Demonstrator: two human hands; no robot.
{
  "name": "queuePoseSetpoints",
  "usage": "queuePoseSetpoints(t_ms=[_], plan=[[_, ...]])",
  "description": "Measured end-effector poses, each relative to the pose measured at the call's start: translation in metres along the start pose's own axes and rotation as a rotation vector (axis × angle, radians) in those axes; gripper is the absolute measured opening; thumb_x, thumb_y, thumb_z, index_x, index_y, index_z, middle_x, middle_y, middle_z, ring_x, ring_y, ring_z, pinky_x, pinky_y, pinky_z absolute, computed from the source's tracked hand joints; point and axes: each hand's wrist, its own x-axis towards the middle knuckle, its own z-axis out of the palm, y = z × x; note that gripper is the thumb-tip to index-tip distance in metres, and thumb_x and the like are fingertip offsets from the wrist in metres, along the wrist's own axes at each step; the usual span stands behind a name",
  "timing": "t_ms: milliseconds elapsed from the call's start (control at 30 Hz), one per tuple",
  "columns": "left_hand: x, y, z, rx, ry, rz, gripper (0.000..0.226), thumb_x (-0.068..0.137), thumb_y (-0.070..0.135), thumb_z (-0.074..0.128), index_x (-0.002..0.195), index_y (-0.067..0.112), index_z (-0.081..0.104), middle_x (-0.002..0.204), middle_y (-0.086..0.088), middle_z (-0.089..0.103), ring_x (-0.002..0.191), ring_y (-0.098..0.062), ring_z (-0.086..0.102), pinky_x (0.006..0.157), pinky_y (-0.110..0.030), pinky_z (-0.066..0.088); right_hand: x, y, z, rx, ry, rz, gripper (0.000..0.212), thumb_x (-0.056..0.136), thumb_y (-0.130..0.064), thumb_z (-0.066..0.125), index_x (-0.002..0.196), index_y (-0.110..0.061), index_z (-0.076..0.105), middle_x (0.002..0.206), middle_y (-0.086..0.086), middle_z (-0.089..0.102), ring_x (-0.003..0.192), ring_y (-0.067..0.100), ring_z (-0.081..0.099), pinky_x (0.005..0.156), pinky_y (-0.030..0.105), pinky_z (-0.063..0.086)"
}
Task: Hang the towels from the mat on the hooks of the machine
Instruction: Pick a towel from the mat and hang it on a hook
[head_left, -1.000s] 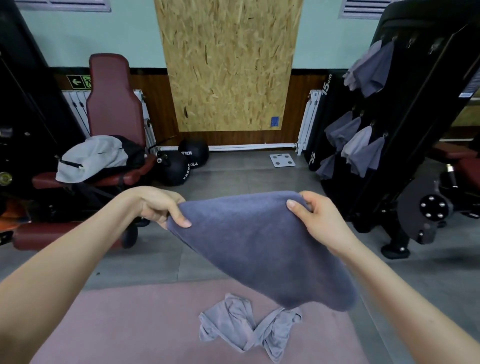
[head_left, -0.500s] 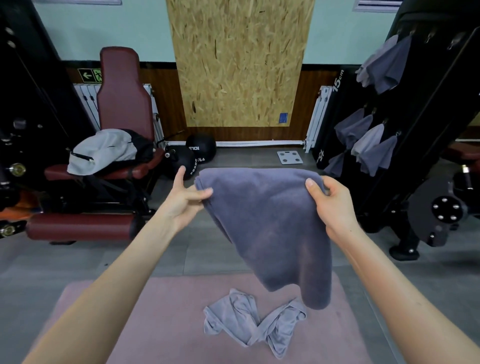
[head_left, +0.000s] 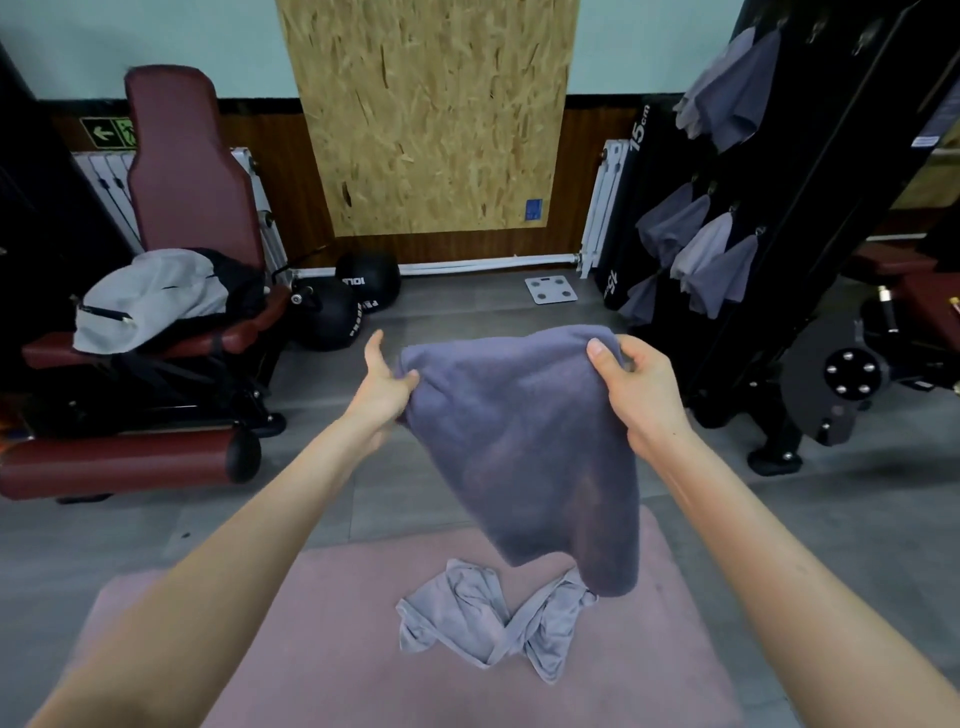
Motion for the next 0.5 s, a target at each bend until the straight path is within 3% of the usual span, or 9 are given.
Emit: queuePoseSetpoints(t_ms=[67, 133, 233, 300, 333, 400, 500], plan=[[0.005, 0.003, 0.01, -0.144, -0.071, -0.295, 0.074, 0.089, 0.023, 0.062, 0.147, 0.016, 0.017, 0.127, -0.012, 0.056, 0.089, -0.023, 0.065, 0.066, -0.034, 0.055, 0.01, 0.006, -0.007, -0.01, 0.021, 0.023, 0.014, 0.094, -0.026, 0.054, 0.094, -0.019, 0.066, 0.093, -0.003, 0.069, 0.086, 0.011, 0.061, 0.078, 0.026, 0.05], [0.005, 0.005, 0.022, -0.208, -0.217, -0.455, 0.069, 0.083, 0.03, 0.068, 0.14, 0.01, 0.034, 0.116, -0.013, 0.063, 0.081, -0.021, 0.068, 0.055, -0.033, 0.057, 0.023, 0.014, -0.016, -0.006, 0.051, 0.052, 0.016, 0.093, -0.025, 0.054, 0.096, -0.015, 0.066, 0.091, -0.002, 0.068, 0.085, 0.012, 0.06, 0.077, 0.027, 0.049], [0.014, 0.0, 0.04, -0.139, -0.327, -0.451, 0.084, 0.081, -0.004, 0.064, 0.147, 0.025, 0.019, 0.097, -0.007, 0.063, 0.064, -0.015, 0.067, 0.049, -0.031, 0.056, 0.042, 0.026, -0.031, -0.006, 0.087, 0.104, 0.016, 0.094, -0.024, 0.055, 0.098, -0.013, 0.065, 0.088, -0.004, 0.066, 0.084, 0.011, 0.059, 0.073, 0.023, 0.048], [0.02, -0.005, 0.058, 0.045, -0.411, -0.444, 0.1, 0.079, -0.018, 0.058, 0.148, 0.034, 0.008, 0.107, -0.012, 0.06, 0.066, -0.013, 0.062, 0.058, -0.028, 0.056, 0.056, 0.034, -0.043, -0.005, 0.093, 0.126, 0.016, 0.094, -0.023, 0.055, 0.099, -0.012, 0.065, 0.09, -0.002, 0.066, 0.085, 0.012, 0.059, 0.075, 0.023, 0.048], [0.023, -0.007, 0.07, 0.138, -0.439, -0.452, 0.103, 0.078, -0.019, 0.058, 0.148, 0.035, 0.005, 0.11, -0.015, 0.058, 0.068, -0.012, 0.058, 0.063, -0.028, 0.054, 0.063, 0.038, -0.049, -0.013, 0.088, 0.131, 0.017, 0.094, -0.023, 0.055, 0.099, -0.012, 0.065, 0.09, -0.001, 0.066, 0.085, 0.012, 0.059, 0.075, 0.023, 0.048], [0.03, -0.01, 0.09, 0.293, -0.436, -0.456, 0.102, 0.078, -0.014, 0.061, 0.148, 0.034, 0.004, 0.094, -0.012, 0.058, 0.06, -0.013, 0.049, 0.052, -0.024, 0.043, 0.079, 0.047, -0.061, -0.035, 0.071, 0.125, 0.017, 0.093, -0.023, 0.056, 0.097, -0.01, 0.066, 0.086, -0.001, 0.065, 0.08, 0.011, 0.058, 0.07, 0.021, 0.047], [0.049, -0.009, 0.118, 0.286, -0.364, -0.428, 0.083, 0.082, -0.006, 0.061, 0.145, 0.031, 0.02, 0.078, -0.004, 0.058, 0.053, -0.012, 0.047, 0.047, -0.02, 0.035, 0.107, 0.059, -0.081, -0.079, 0.087, 0.114, 0.022, 0.093, -0.022, 0.055, 0.096, -0.003, 0.065, 0.083, 0.002, 0.061, 0.077, 0.011, 0.053, 0.068, 0.023, 0.044]])
